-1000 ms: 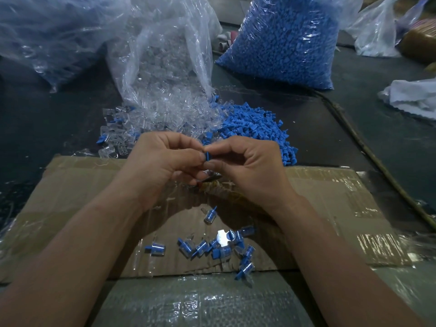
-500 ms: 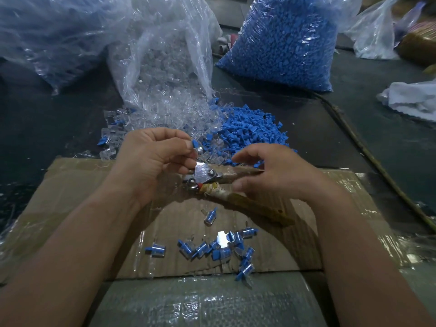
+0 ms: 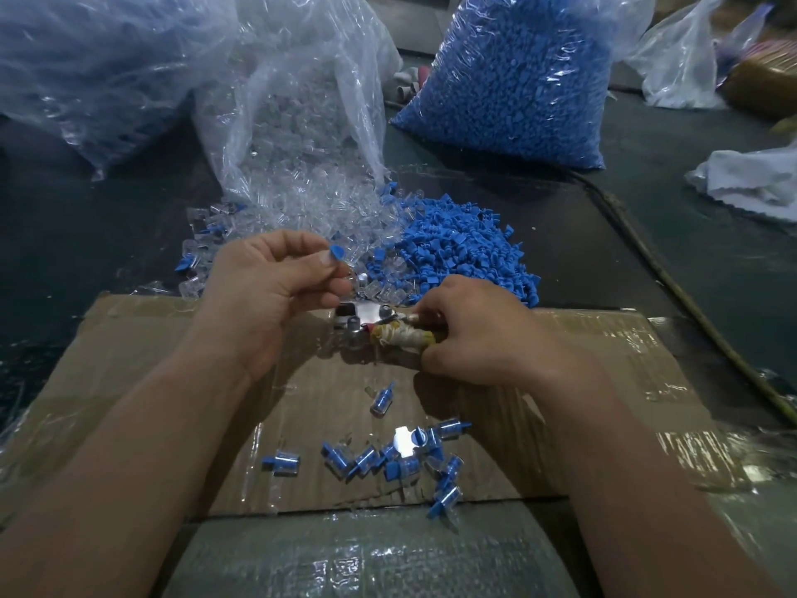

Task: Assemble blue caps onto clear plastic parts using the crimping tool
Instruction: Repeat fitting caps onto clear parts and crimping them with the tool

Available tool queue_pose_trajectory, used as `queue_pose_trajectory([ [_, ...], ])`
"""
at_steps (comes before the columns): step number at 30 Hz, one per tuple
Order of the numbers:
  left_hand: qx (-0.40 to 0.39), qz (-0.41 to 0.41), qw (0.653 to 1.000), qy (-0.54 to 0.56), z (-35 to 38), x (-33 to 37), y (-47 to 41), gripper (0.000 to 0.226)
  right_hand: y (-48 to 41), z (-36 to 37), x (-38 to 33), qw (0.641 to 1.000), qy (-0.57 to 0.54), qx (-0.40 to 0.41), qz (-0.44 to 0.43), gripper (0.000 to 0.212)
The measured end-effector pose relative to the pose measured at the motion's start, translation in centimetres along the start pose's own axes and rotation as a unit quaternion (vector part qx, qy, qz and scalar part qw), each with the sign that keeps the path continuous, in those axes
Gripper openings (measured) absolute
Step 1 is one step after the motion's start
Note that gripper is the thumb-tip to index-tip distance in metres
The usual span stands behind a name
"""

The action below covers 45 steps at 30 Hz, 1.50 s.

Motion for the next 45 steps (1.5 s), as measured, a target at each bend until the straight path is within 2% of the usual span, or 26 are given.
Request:
queue_pose_trajectory([
  [3,0.004,0.009,1.000,0.009,-0.1,0.1,-0.2,0.017,-0.3,0.0,0.0,0.999,0.042,0.032,-0.008,0.014],
  [6,0.007,0.014,1.000,0.016,-0.3,0.1,-0.3,0.010,-0.4,0.1,0.4,0.999,0.034,0.040,-0.001,0.011],
  [8,0.018,0.020,0.999,0.025,-0.6,0.2,-0.4,0.012,-0.3,-0.2,1.0,0.999,0.023,0.046,0.006,0.012],
  [15,0.011,0.038,0.999,0.022,-0.1,0.6,-0.1,0.014,-0.3,-2.5,2.5,0.986,-0.079,0.138,0.050,0.016],
  [18,-0.004,0.044,0.999,0.019,0.5,0.5,0.4,0.011,-0.1,-2.6,1.7,0.978,-0.131,0.154,0.047,0.018],
  [34,0.014,0.072,0.997,0.031,0.6,1.1,0.8,0.013,0.1,-1.6,-0.2,0.976,-0.178,0.123,0.035,0.020],
  [45,0.022,0.093,0.995,0.027,0.6,1.5,1.1,0.018,0.2,-1.3,-0.7,0.981,-0.158,0.112,0.024,0.021],
])
Point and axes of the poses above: each hand's wrist, its own y-axis away from the middle knuckle, its own z-axis out of the palm, x = y × z, the point moved 10 cm from there along -y, towards the middle knuckle, and after that the axes turned 12 degrees about x, right-handed, at the moved point
